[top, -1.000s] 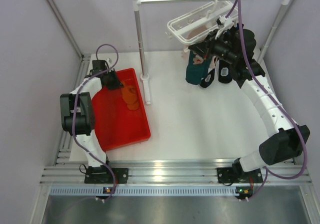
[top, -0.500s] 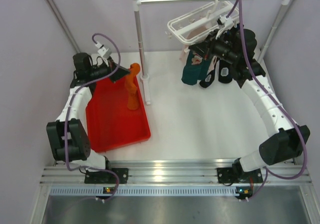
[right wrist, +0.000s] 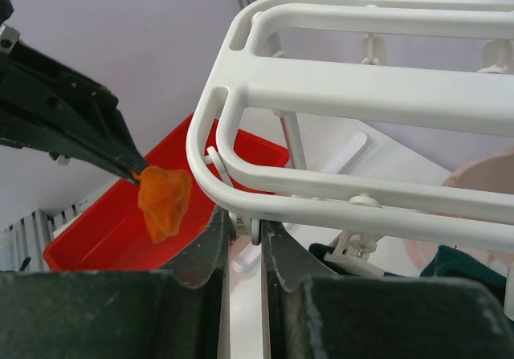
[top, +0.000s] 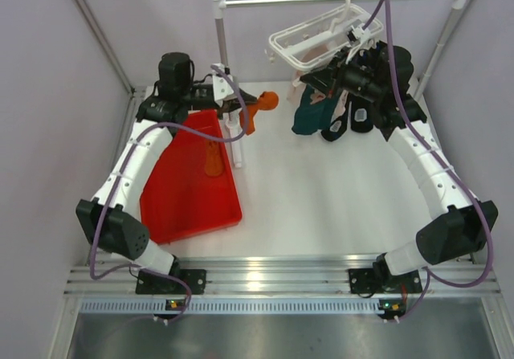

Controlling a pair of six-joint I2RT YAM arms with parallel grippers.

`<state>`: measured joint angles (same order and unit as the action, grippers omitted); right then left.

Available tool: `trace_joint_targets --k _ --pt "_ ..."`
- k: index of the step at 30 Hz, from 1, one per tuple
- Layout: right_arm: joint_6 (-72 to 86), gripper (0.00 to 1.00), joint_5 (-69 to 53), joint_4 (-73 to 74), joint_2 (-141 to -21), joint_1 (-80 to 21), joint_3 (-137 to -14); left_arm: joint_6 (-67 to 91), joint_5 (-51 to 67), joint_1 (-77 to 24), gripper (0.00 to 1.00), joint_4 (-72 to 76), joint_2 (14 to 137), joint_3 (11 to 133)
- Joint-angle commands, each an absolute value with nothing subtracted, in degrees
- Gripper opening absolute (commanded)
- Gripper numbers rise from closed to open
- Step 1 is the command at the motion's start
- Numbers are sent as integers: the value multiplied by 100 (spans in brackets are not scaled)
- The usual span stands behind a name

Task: Clip the socks to the hanger
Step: Pick up the sock from the bin.

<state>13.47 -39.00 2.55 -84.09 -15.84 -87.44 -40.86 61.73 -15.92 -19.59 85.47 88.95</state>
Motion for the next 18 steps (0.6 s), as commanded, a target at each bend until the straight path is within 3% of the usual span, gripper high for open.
trace_joint_targets --k 1,5,18 --pt "1178 0 -4227 -105 -8376 -1503 -8886 -5306 5969 -1766 0 -3575 9130 9956" --pt "1081 0 -4298 -88 -8385 -1494 -8895 -5950 5696 -2073 0 -4570 9685 10941" --pt "923 0 -4482 -88 -8464 -1494 -8930 -5836 5168 -2628 0 -3824 9975 11127"
